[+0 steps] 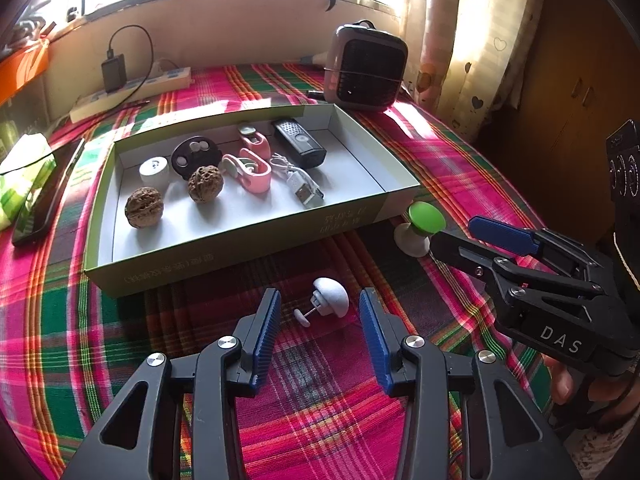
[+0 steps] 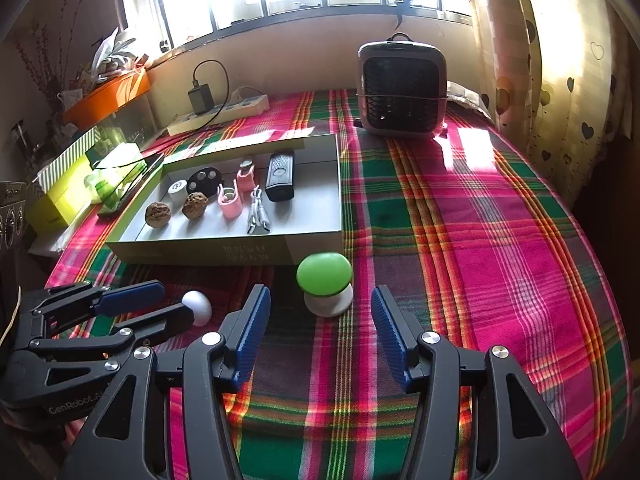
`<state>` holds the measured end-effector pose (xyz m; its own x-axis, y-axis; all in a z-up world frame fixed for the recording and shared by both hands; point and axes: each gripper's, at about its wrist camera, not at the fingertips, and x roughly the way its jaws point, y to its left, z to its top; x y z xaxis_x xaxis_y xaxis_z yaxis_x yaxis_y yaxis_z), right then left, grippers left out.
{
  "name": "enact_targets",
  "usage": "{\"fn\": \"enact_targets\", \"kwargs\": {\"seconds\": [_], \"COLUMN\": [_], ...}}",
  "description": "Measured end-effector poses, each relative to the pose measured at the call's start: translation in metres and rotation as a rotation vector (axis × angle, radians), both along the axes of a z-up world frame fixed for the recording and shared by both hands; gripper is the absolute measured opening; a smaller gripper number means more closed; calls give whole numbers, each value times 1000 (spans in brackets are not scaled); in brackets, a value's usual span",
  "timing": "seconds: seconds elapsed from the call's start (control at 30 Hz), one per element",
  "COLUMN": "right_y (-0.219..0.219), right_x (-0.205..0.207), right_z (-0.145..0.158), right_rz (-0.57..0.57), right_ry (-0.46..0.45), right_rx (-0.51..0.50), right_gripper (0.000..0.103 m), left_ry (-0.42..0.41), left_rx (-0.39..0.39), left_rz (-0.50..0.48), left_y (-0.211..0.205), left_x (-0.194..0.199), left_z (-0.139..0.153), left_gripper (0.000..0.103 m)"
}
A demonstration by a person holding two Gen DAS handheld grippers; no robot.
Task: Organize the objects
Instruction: 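Grasp the white earbud with the left gripper while the right gripper grasps the green mushroom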
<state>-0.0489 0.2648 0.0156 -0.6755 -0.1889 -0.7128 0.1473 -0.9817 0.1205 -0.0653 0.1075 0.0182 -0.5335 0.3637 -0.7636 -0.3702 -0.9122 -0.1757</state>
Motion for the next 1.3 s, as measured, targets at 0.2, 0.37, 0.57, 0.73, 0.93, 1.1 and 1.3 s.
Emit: {"fn": "enact_targets", "kwargs": {"seconds": [0.2, 0.37, 0.57, 0.73, 0.93, 1.1, 1.3], "right_y": [5, 8, 7, 4, 0, -3, -5], "right_x": [-1, -1, -5, -10, -20, -27, -36], "right_z": [-6, -8, -12, -14, -20, -22, -24], "right_rz": [-12, -13, -6, 19, 35, 31, 36], "right_ry": [-18, -24, -36, -38, -62, -68, -78], "right_rx": [-1, -1, 4, 17, 35, 43, 54], "right_gripper": [54, 54, 54, 54, 54, 54, 54], "left_ry": [-20, -20, -11, -7, -5, -4, -2], "left_rx": [-11, -20, -36, -45, -39, -50, -36], "left_rz": [-12, -12, -6, 6, 18, 35, 36], "left_y": [9, 13, 15, 15, 13, 11, 8], "left_x": [-2, -4, -7, -8, -10, -12, -11], "left_z": [-8, -11, -11, -12, -12, -13, -13], "left_gripper": [40, 40, 40, 40, 40, 40, 40]}}
